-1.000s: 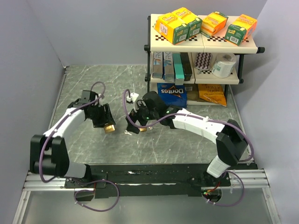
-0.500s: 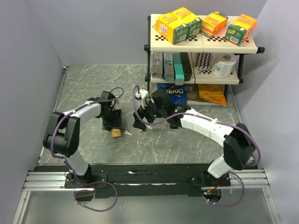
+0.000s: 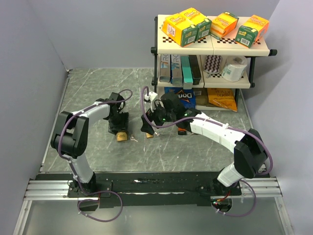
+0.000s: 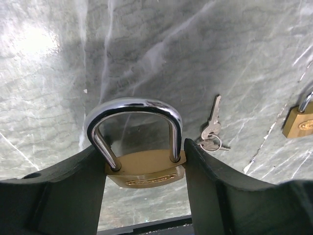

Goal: Lock with the key
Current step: Place the lock at the center of the board.

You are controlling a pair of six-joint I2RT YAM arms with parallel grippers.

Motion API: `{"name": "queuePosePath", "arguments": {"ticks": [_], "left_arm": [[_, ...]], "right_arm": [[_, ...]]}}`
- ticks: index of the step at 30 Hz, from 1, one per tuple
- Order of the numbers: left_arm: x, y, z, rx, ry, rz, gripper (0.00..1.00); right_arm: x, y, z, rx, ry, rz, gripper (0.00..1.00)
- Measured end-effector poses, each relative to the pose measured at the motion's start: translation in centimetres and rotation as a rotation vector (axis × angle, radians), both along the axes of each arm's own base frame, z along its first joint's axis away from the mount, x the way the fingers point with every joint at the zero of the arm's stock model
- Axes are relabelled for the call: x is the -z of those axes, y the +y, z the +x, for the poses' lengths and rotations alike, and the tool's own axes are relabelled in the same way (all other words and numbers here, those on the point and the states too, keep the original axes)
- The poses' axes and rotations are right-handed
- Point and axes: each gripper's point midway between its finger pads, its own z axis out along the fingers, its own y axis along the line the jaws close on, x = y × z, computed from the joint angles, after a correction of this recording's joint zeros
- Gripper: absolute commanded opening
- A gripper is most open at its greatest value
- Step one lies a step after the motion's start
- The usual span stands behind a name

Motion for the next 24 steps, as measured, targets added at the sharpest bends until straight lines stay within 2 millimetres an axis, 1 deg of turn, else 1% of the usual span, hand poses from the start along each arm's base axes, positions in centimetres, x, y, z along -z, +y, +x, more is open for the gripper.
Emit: {"name": "queuePosePath", "arguments": {"ticks": [1, 2, 6, 7, 10, 12, 13, 18, 19, 20, 22, 24], "left_arm": [[0.0, 0.0, 0.1, 0.001, 0.001, 0.004, 0.62], [0.0, 0.0, 0.1, 0.001, -0.001, 0.01, 0.66], [0.2, 0.2, 0.2, 0.008, -0.014, 0.044, 0.7], [0.2, 0.1, 0.2, 0.012, -0.016, 0.047, 0.73], [0.2, 0.0, 0.2, 0.018, -0.024, 0.059, 0.78], [0.2, 0.0, 0.3, 0.021, -0.029, 0.064, 0.79], [0.2, 0.0, 0.4, 0.021, -0.032, 0.068, 0.88], [0.1, 0.3, 0.7, 0.016, -0.045, 0.082, 0.92], [0.0, 0.4, 0.8, 0.013, -0.05, 0.09, 0.99], [0.0, 0.6, 0.9, 0.011, -0.055, 0.096, 0.97], [-0.3, 1.1, 1.3, 0.003, -0.075, 0.112, 0.96], [-1.4, 1.7, 1.9, -0.012, -0.118, 0.122, 0.96]], "right_arm": [[0.0, -0.1, 0.1, 0.004, 0.0, 0.0, 1.0], [0.0, -0.1, 0.2, 0.006, 0.001, 0.0, 1.0], [0.0, -0.3, 0.3, 0.012, 0.008, 0.004, 1.0], [0.0, -0.3, 0.3, 0.01, 0.01, 0.006, 1.0], [-0.1, -0.2, 0.2, 0.005, 0.016, 0.011, 1.0], [-0.1, -0.2, 0.1, 0.0, 0.018, 0.013, 1.0], [-0.1, -0.2, 0.1, -0.002, 0.019, 0.014, 1.0], [-0.1, -0.2, -0.2, -0.015, 0.025, 0.014, 1.0], [-0.1, -0.3, -0.3, -0.018, 0.026, 0.011, 1.0], [0.0, -0.4, -0.3, -0.021, 0.026, 0.006, 1.0], [-0.1, -0.6, -0.4, -0.026, 0.021, 0.002, 1.0], [-0.6, -1.0, -0.6, -0.028, 0.013, 0.0, 1.0]]}}
